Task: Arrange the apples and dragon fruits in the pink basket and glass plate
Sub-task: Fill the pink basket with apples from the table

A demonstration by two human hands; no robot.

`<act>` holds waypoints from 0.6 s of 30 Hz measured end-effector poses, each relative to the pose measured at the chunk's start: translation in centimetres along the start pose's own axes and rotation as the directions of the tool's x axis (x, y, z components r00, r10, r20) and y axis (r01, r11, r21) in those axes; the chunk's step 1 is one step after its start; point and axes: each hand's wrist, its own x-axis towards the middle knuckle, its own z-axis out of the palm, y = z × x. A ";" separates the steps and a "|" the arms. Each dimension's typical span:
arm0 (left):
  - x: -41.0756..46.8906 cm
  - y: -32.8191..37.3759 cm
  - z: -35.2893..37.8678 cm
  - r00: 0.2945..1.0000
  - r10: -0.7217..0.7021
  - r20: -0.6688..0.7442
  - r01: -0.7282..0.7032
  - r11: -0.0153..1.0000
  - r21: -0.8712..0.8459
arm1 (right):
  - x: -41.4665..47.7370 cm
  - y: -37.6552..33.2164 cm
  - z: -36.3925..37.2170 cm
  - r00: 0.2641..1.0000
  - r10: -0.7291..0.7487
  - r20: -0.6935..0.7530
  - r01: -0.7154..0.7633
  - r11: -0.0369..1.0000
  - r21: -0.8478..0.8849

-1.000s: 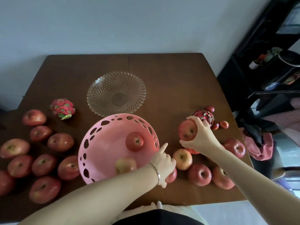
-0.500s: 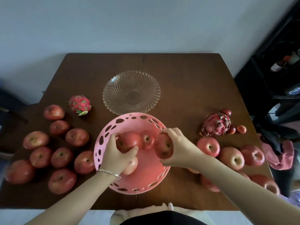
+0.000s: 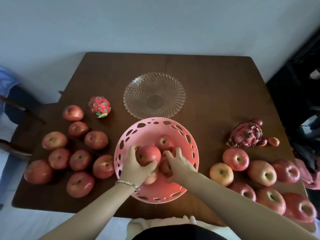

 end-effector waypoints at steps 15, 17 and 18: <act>0.5 1.1 -1.1 0.949 0.136 0.284 -0.185 0.971 0.155 | -2.3 -1.2 -3.7 0.926 -0.264 -0.269 0.336 0.901 0.273; 1.1 0.2 -1.8 0.920 0.118 0.373 -0.224 0.940 0.256 | -2.2 -0.1 -3.2 0.933 -0.149 -0.329 0.281 0.871 0.403; 1.2 -0.3 -2.1 0.905 0.112 0.411 -0.281 0.882 0.379 | -2.2 0.5 -2.9 0.927 -0.083 -0.367 0.256 0.853 0.454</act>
